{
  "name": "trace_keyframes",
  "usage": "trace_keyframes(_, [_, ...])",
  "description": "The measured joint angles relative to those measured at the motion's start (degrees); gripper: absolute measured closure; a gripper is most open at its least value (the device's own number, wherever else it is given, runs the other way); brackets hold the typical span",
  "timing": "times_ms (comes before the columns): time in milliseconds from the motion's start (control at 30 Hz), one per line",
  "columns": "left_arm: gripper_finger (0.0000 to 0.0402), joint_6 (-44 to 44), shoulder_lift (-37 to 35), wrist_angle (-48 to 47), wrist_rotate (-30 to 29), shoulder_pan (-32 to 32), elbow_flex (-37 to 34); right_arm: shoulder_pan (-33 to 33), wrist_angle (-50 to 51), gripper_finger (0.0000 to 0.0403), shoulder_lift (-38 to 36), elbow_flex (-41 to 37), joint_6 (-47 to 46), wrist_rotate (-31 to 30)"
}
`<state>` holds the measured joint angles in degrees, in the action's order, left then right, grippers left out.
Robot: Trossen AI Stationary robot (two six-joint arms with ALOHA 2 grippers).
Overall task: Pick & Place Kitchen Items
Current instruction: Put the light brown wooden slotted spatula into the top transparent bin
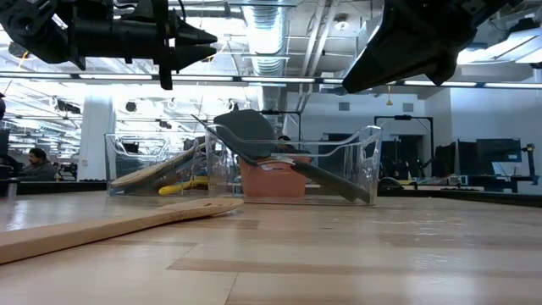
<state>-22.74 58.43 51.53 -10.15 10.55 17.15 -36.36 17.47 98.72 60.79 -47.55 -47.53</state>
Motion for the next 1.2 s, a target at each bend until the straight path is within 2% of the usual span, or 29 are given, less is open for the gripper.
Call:
trace_keyframes(200, [0.0307, -0.2, 0.0, 0.0, 0.45, -0.02, 0.0, 0.66, 0.0, 0.0403, -0.01, 0.01, 1.72, -0.15])
trace_keyframes(333, [0.0307, -0.22, 0.0, 0.0, 5.3, -1.11, 0.0, 2.16, -0.02, 0.0403, 0.01, 0.01, 4.87, -0.11])
trace_keyframes(467, [0.0309, -0.22, 0.0, 0.0, 10.73, -5.78, 0.0, 3.43, 0.02, 0.0403, -0.01, 0.01, 5.07, 2.61])
trace_keyframes(567, [0.0321, -0.15, 0.0, 0.0, 10.68, -11.39, 0.0, 4.11, -0.02, 0.0403, -0.01, 0.01, 6.11, 2.76])
trace_keyframes(667, [0.0348, 1.19, 0.0, 0.0, 6.57, -18.22, 0.0, 5.28, -0.06, 0.0403, -0.01, 0.01, 8.63, 2.74])
trace_keyframes(800, [0.0393, 5.04, 0.0, -0.02, -2.74, -27.54, 0.0, 7.07, -0.16, 0.0403, -0.01, 0.01, 9.16, 2.72])
trace_keyframes(900, [0.0398, 7.31, 0.0, -0.04, -8.61, -33.51, 0.0, 8.54, -0.85, 0.0403, -0.01, 0.01, 9.16, 3.67])
trace_keyframes(1067, [0.04, 7.49, 0.02, -0.58, -16.39, -41.29, 0.04, 11.76, -9.28, 0.0403, -0.01, 0.01, 14.11, 19.5])
trace_keyframes(1133, [0.04, 7.5, 0.08, -1.34, -18.74, -43.83, 0.04, 12.42, -13.45, 0.0403, -0.01, 0.01, 16.43, 22.92])
trace_keyframes(1200, [0.04, 7.51, 0.45, -1.65, -20.49, -46.06, 0.07, 12.55, -15.67, 0.0403, -0.01, 0.01, 17.59, 23.72])
